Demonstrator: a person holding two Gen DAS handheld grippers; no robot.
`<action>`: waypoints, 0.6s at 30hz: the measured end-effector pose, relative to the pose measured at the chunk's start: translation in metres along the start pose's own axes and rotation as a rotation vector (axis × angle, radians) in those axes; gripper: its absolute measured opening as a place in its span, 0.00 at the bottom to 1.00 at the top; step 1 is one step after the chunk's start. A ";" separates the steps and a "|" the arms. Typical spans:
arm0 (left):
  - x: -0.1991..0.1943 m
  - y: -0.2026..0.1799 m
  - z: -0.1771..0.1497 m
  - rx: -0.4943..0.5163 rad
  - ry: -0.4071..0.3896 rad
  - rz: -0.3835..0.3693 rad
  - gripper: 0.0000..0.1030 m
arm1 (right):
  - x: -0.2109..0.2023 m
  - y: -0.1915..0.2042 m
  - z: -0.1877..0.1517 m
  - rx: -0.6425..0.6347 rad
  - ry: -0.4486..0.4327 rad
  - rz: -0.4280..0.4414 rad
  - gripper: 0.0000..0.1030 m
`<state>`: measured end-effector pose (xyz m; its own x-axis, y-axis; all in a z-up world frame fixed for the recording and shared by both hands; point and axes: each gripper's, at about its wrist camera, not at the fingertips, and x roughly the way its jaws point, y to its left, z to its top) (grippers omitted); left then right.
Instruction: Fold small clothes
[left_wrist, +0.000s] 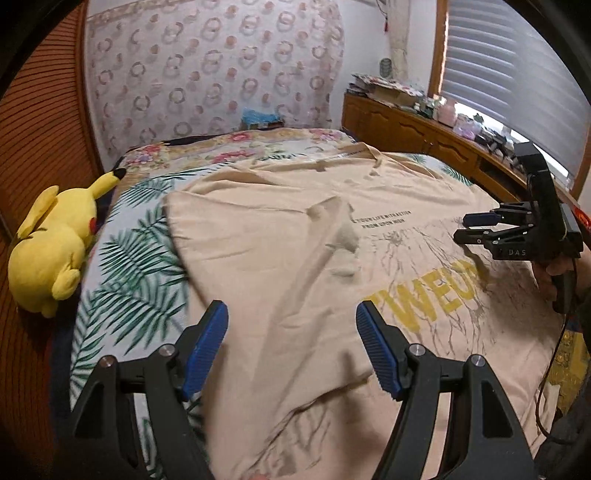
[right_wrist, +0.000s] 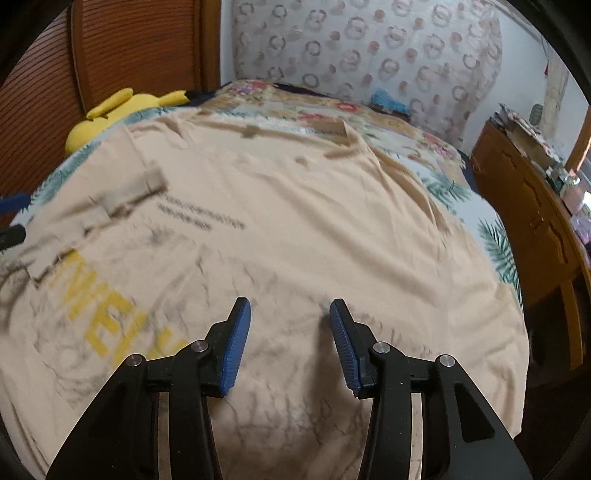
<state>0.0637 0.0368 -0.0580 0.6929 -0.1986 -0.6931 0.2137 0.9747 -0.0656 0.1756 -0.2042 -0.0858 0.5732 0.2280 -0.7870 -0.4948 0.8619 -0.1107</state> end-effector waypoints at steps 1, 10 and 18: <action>0.003 -0.003 0.002 0.007 0.008 -0.005 0.69 | -0.001 -0.002 -0.002 0.005 -0.003 0.004 0.48; 0.031 -0.009 0.009 0.018 0.079 -0.011 0.69 | 0.003 -0.023 -0.011 0.086 -0.031 0.039 0.78; 0.042 -0.010 0.007 0.023 0.120 -0.010 0.73 | -0.003 -0.024 -0.016 0.060 -0.007 0.035 0.81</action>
<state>0.0958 0.0175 -0.0814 0.6040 -0.1930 -0.7733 0.2371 0.9698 -0.0569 0.1751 -0.2324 -0.0899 0.5609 0.2618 -0.7854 -0.4750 0.8787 -0.0464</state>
